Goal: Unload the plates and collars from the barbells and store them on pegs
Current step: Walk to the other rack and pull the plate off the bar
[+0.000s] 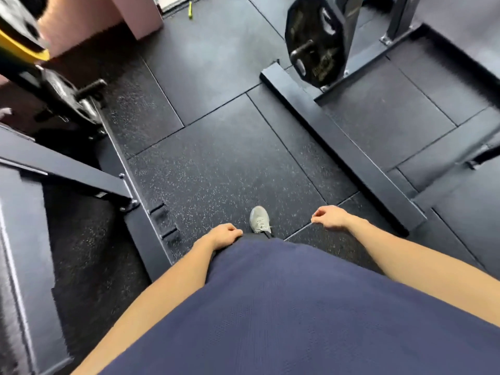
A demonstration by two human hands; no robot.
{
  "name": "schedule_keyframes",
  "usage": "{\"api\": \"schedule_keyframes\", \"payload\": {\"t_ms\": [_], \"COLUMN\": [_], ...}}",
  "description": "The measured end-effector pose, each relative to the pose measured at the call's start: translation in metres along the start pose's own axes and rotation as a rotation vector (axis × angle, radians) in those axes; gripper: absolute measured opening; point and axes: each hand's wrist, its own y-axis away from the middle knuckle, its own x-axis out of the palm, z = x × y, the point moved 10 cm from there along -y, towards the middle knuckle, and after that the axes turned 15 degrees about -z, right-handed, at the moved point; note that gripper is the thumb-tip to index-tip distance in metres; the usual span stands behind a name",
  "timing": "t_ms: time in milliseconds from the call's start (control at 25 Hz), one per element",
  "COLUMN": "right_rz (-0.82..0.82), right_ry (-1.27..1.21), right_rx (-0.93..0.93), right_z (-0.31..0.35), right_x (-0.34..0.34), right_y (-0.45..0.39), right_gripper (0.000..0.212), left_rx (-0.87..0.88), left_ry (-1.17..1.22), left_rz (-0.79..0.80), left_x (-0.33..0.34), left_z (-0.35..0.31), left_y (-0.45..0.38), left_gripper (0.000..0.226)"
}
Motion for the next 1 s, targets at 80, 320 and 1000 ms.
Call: {"api": "schedule_keyframes", "payload": {"t_ms": [80,320,1000], "right_rz": [-0.019,-0.037,0.262], "right_ry": [0.002,0.017,0.676], "right_rx": [-0.022,-0.091,-0.856], "right_z": [0.029,0.091,0.409], "right_x": [-0.044,-0.146,-0.269], "right_y": [-0.043,-0.151,-0.373], "right_gripper": [0.025,0.027,0.032], "left_rx": [0.007,-0.058,-0.800], "left_ry": [0.016,0.116,0.943], "left_rz": [-0.026,-0.078,-0.486], "left_x": [-0.050,-0.156,-0.255], "left_z": [-0.026,-0.088,-0.104], "left_y": [-0.038,-0.127,-0.200], "left_gripper": [0.040,0.041,0.037]}}
